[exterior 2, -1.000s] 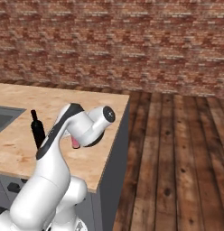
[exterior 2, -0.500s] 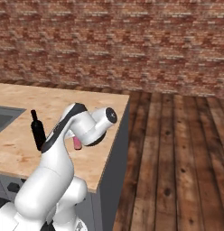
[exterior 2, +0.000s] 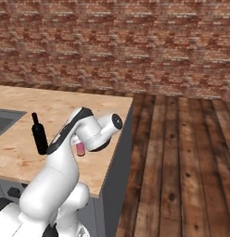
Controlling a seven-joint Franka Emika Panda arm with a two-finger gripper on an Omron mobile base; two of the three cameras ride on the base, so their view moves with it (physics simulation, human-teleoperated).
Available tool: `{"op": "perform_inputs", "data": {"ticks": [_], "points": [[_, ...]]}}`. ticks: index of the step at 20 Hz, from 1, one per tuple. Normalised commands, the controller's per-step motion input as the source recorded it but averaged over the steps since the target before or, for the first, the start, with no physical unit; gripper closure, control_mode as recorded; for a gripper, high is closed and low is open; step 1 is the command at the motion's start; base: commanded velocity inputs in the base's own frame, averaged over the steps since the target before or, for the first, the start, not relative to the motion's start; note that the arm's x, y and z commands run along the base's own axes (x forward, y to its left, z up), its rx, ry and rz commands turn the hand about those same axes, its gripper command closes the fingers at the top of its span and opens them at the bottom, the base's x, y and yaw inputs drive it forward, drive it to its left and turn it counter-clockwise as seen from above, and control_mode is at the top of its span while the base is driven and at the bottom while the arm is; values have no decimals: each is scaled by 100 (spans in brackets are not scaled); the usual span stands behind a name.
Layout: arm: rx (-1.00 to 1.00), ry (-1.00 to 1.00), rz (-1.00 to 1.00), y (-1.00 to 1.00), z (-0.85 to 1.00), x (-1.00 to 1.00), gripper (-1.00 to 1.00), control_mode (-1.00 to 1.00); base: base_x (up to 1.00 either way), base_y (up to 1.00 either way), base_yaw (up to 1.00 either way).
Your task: Move the drinks to the dining counter.
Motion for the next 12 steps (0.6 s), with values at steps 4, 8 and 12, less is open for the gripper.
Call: {"op": "perform_inputs", "data": {"ticks": [4, 8, 12], "points": [[2, -1, 4, 0, -17, 1, 100, -100, 0, 0, 0], [2, -2, 5, -3, -20, 3, 100, -100, 0, 0, 0], [3, -2, 5, -1, -24, 4, 100, -100, 0, 0, 0]]}}
